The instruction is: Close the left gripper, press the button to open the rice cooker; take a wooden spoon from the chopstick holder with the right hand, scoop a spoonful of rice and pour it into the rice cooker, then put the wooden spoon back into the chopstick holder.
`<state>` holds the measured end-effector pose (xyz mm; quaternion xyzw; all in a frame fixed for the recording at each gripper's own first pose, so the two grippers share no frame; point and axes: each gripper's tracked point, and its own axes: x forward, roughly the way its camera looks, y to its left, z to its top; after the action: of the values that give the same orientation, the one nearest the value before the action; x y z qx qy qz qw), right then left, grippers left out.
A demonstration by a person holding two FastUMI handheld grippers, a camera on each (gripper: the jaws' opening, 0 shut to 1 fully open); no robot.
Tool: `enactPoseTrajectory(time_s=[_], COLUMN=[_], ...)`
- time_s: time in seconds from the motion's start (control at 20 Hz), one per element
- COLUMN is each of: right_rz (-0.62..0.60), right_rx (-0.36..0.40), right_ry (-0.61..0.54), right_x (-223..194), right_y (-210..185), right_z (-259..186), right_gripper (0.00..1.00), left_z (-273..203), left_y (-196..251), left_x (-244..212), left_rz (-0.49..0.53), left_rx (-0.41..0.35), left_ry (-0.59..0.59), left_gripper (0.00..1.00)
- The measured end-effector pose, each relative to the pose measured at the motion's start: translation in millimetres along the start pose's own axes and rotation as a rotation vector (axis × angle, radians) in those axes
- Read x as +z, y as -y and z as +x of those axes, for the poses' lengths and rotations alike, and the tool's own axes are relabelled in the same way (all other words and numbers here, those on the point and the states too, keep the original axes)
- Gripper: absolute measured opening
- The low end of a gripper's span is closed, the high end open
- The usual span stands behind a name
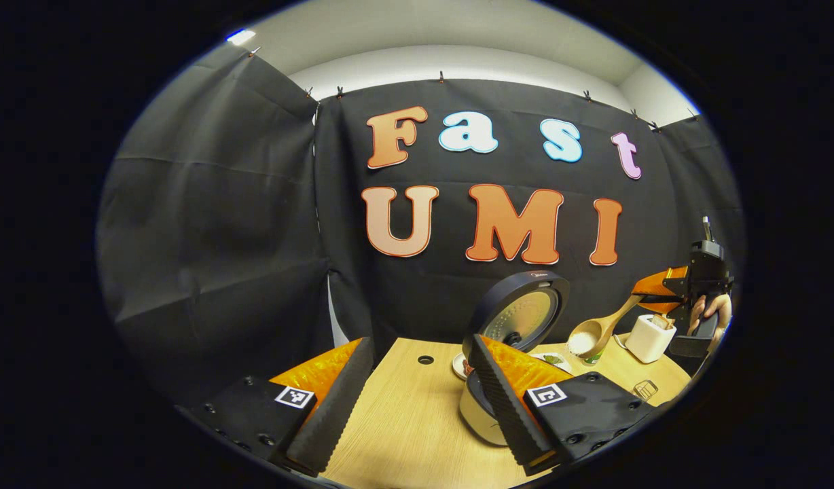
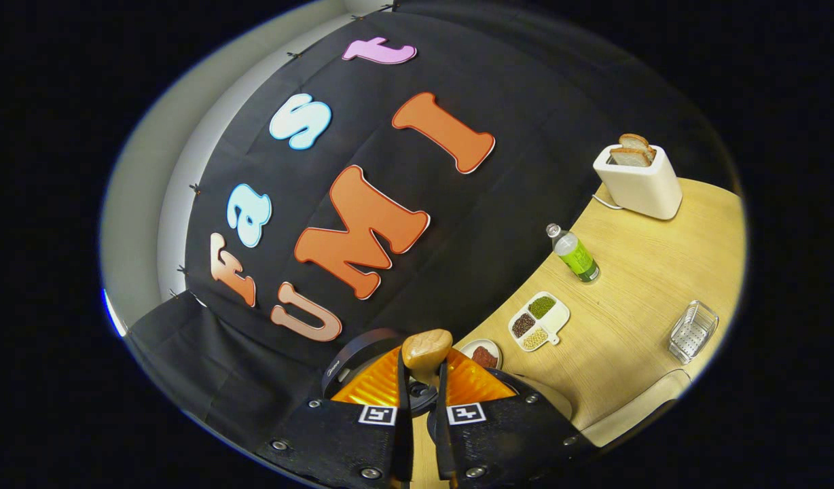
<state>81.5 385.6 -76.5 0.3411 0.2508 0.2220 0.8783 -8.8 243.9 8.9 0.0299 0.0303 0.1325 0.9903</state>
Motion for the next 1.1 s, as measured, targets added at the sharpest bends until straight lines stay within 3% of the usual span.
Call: enactPoseTrajectory(time_s=[0.65,1.1], right_rz=[-0.104,-0.292], right_rx=[0.02,0.042], right_ry=[0.0,0.031], right_x=[-4,-4], right_y=[-18,-37], right_z=[4,1], right_gripper=[0.13,0.13], left_z=[4,7], left_y=[-3,-3], left_x=[2,-1], left_rz=[-0.009,-0.003], left_rx=[0.006,-0.001], left_ry=[0.002,-0.005], left_gripper=[0.98,0.98])
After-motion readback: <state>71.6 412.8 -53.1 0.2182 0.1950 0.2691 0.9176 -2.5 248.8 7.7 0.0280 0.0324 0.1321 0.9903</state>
